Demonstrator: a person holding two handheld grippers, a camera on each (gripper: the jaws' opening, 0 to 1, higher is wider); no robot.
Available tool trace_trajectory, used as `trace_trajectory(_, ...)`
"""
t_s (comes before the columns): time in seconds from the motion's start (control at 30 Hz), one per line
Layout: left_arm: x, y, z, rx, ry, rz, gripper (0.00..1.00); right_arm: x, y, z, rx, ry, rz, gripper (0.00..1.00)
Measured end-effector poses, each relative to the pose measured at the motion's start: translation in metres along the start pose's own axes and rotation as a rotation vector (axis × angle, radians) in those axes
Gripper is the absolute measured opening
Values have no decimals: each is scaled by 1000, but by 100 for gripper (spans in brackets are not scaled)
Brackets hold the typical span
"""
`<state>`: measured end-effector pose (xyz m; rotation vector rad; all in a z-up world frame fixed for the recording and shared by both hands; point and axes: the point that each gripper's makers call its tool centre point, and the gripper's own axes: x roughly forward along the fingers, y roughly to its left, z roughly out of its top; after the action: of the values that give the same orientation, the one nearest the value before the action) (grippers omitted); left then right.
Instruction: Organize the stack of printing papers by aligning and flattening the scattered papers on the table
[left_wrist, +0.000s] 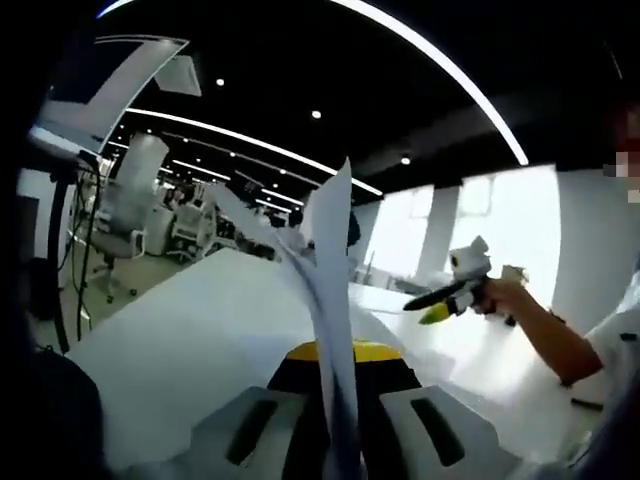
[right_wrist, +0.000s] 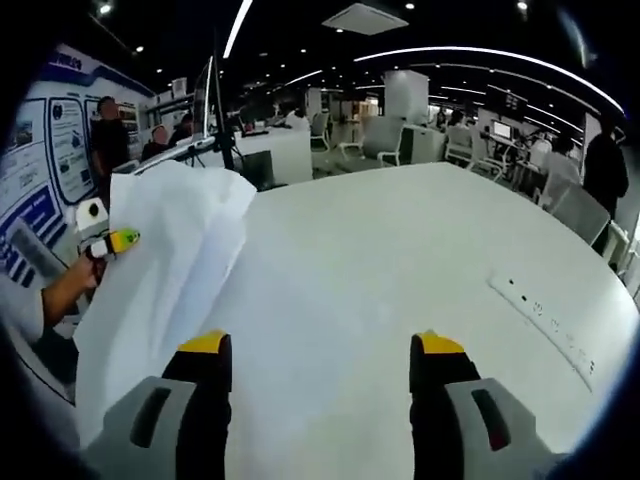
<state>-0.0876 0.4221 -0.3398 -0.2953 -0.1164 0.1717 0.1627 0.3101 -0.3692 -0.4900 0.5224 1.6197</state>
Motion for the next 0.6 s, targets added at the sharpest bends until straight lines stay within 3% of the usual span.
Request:
trace_trajectory(0.2,0,-3,-2,1,9,-15,7,-4,-4,1,-23,16,-35,68)
trace_trajectory(0.6,3,-6,-8,47,36,-19,8,5,0,-1,-41,35,-17,68)
